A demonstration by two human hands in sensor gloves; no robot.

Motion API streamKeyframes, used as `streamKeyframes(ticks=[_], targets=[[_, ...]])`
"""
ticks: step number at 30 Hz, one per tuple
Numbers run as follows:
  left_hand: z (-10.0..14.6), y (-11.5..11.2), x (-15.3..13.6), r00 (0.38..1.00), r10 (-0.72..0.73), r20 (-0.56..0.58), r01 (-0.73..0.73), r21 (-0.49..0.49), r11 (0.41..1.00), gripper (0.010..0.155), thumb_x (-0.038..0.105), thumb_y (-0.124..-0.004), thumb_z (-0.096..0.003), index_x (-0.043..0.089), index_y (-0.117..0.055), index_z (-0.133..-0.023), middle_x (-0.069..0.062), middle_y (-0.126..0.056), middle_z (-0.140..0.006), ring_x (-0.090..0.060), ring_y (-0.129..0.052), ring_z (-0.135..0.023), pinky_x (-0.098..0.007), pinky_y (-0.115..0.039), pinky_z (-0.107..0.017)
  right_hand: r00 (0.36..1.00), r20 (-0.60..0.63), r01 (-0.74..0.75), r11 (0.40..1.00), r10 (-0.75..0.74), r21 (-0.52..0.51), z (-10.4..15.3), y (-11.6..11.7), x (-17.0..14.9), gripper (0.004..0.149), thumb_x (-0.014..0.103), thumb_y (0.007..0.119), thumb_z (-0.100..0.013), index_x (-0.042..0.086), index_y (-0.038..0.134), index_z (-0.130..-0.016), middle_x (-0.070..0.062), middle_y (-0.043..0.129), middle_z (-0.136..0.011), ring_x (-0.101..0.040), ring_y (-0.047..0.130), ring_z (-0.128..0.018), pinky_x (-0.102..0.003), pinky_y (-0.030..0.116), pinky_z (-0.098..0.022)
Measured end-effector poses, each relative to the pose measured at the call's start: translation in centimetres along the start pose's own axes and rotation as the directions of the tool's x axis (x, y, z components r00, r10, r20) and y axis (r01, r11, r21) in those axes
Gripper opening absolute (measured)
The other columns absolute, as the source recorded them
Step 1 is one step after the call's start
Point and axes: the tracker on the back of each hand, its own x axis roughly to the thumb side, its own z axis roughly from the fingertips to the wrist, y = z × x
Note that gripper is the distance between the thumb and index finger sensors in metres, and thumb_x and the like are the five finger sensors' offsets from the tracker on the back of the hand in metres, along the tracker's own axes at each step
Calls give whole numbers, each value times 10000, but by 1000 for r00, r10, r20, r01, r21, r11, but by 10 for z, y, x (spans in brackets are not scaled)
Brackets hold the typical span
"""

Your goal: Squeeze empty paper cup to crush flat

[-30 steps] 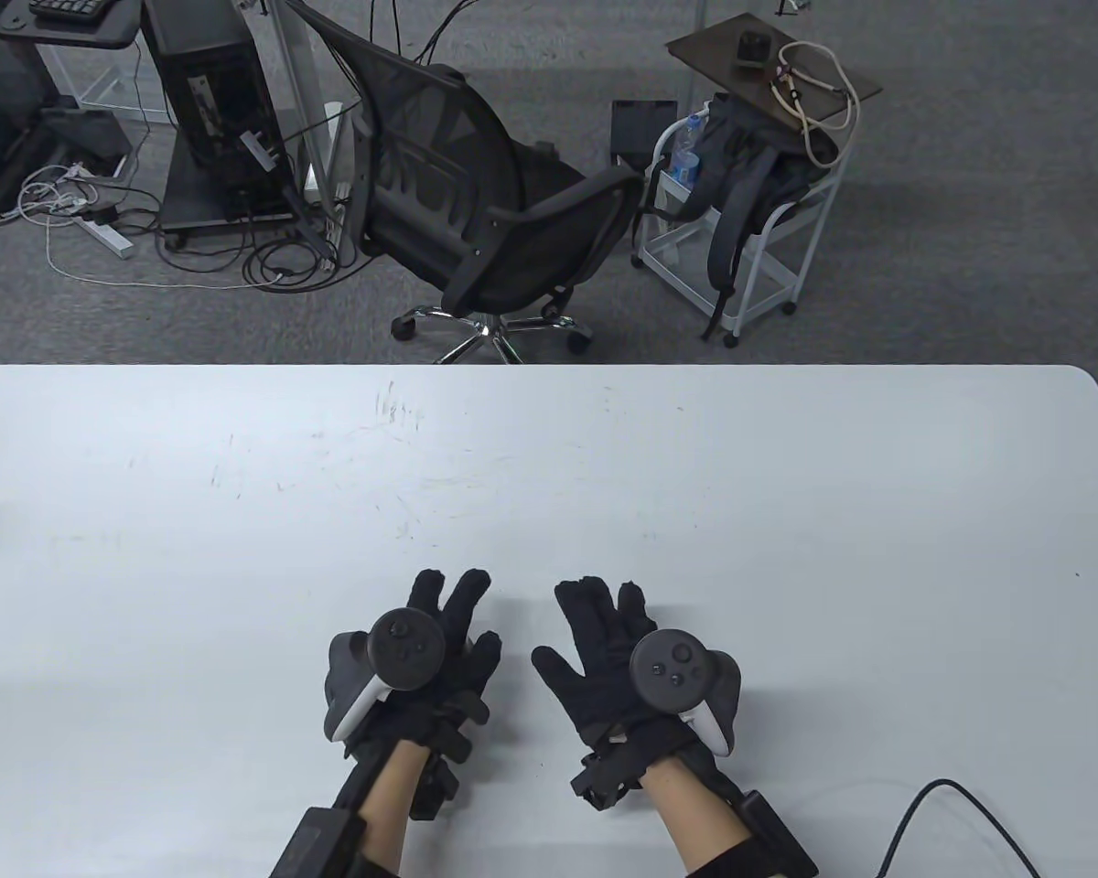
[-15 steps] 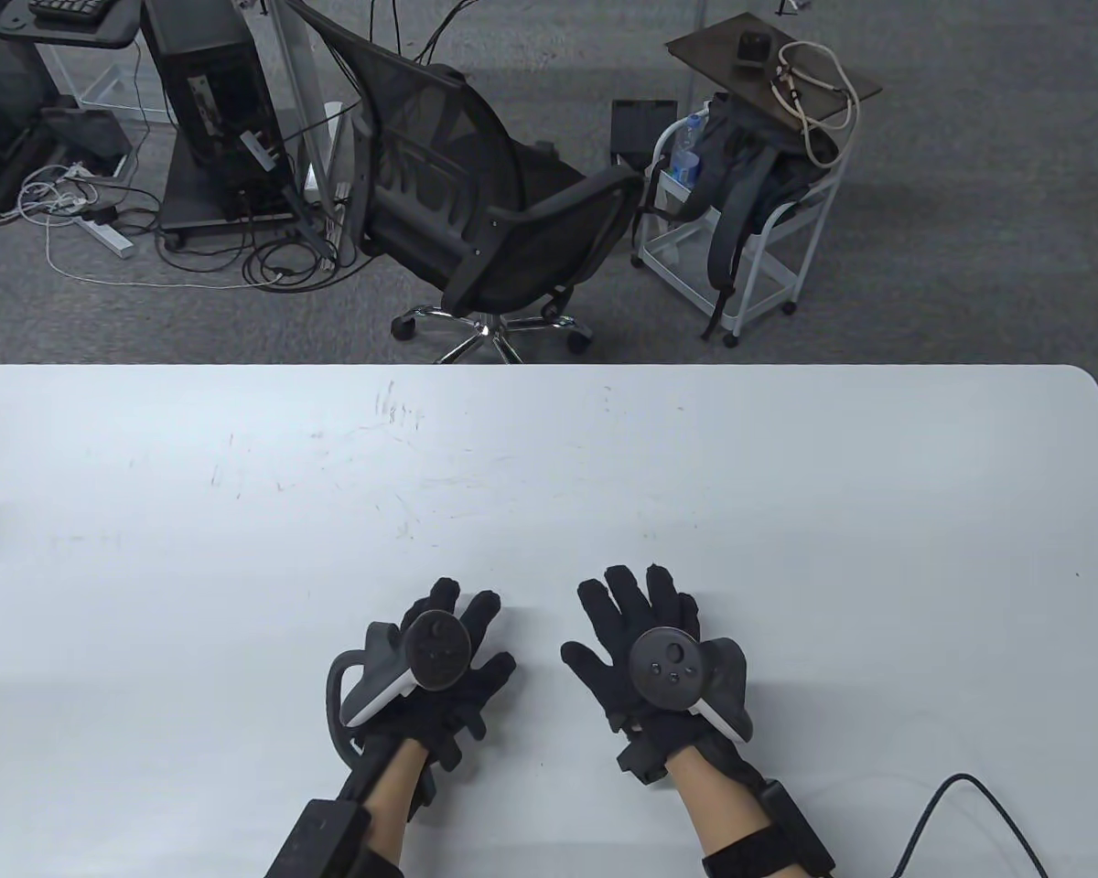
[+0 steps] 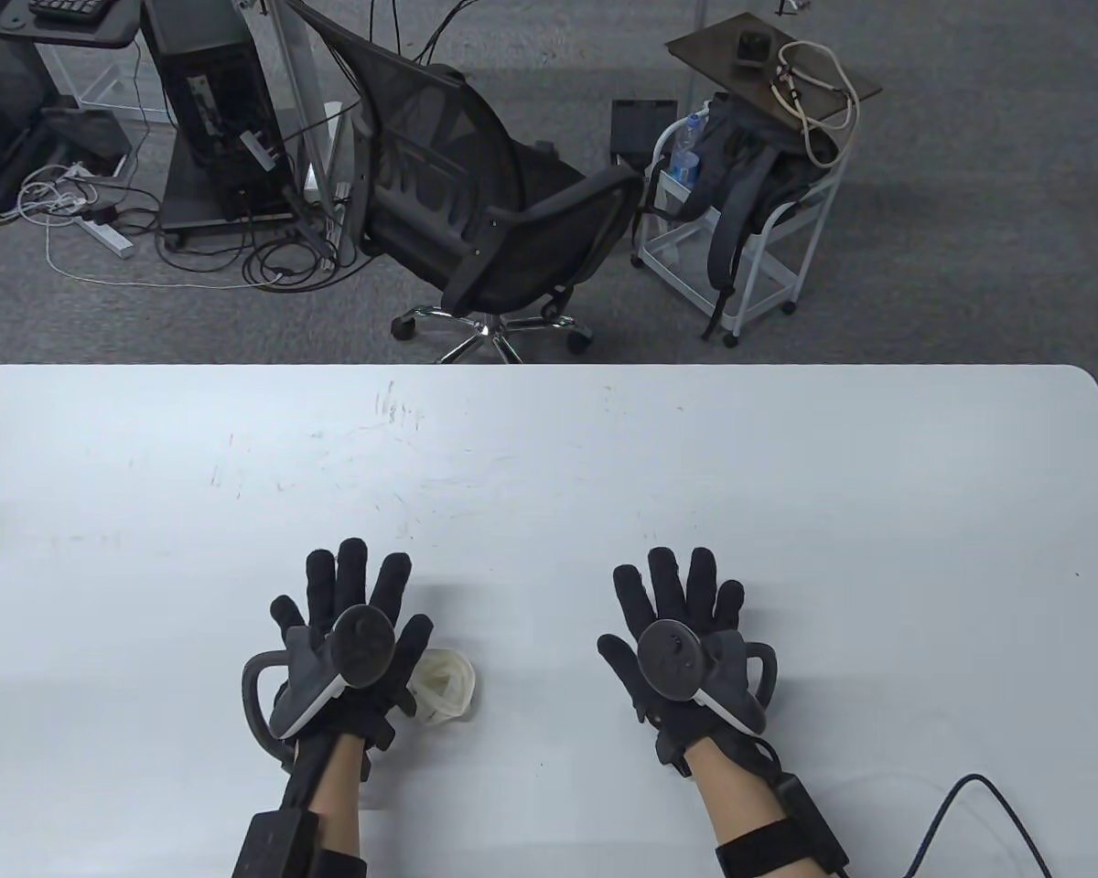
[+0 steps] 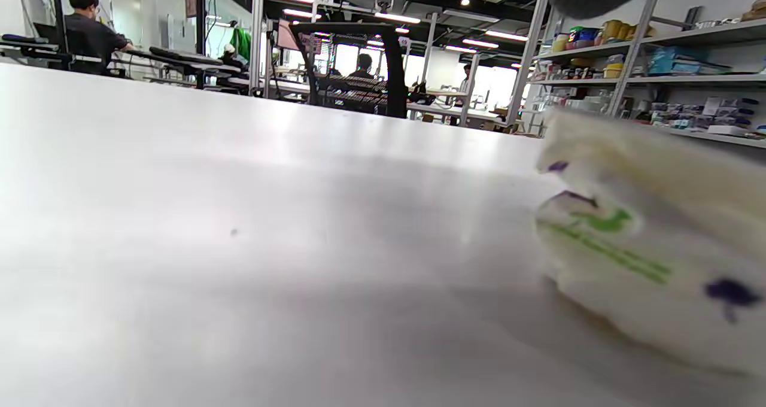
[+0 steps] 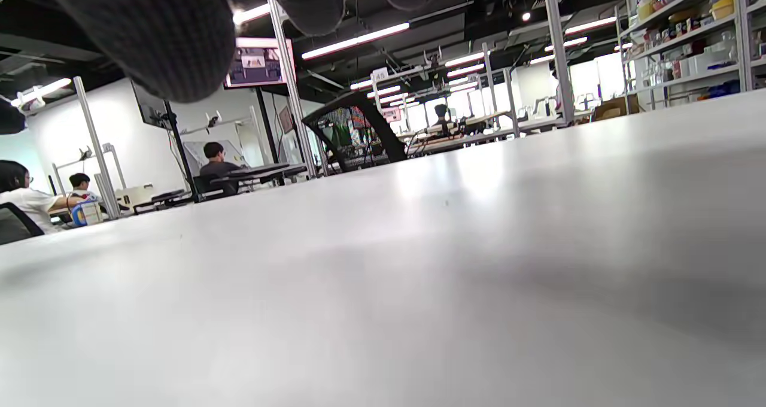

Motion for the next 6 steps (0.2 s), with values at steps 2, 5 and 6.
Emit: streamKeyframes(ticks=[2,5,6], targets=[[-1,-1,-1,1000,-14,-11,14,0,1000,719,705,-598,-587,458,-282,-1185,38,-78,-1249,-279,0,-1108,-719,-233,-721,1000,4,9,1000,-9,2,-1,1,1,762,589,743,-476,315,403,-1101,-113,284,-1178,-469,89,-999,-686,183,-656],[-2,-2,-1,1000,-11,-15,11,-6,1000,718,708,-593,-588,465,-274,-1184,40,-68,-1250,-275,10,-1109,-719,-227,-724,999,10,46,999,-46,5,-5,2,5,761,587,742,-477,315,403,-1101,-110,286,-1179,-467,90,-1001,-688,180,-656],[-3,-2,-1,1000,-12,-15,12,-8,1000,720,708,-592,-589,463,-271,-1185,41,-67,-1249,-274,10,-1109,-719,-228,-724,999,12,46,999,-46,7,-5,2,6,759,589,740,-477,315,406,-1101,-111,286,-1179,-468,91,-1002,-688,181,-656]])
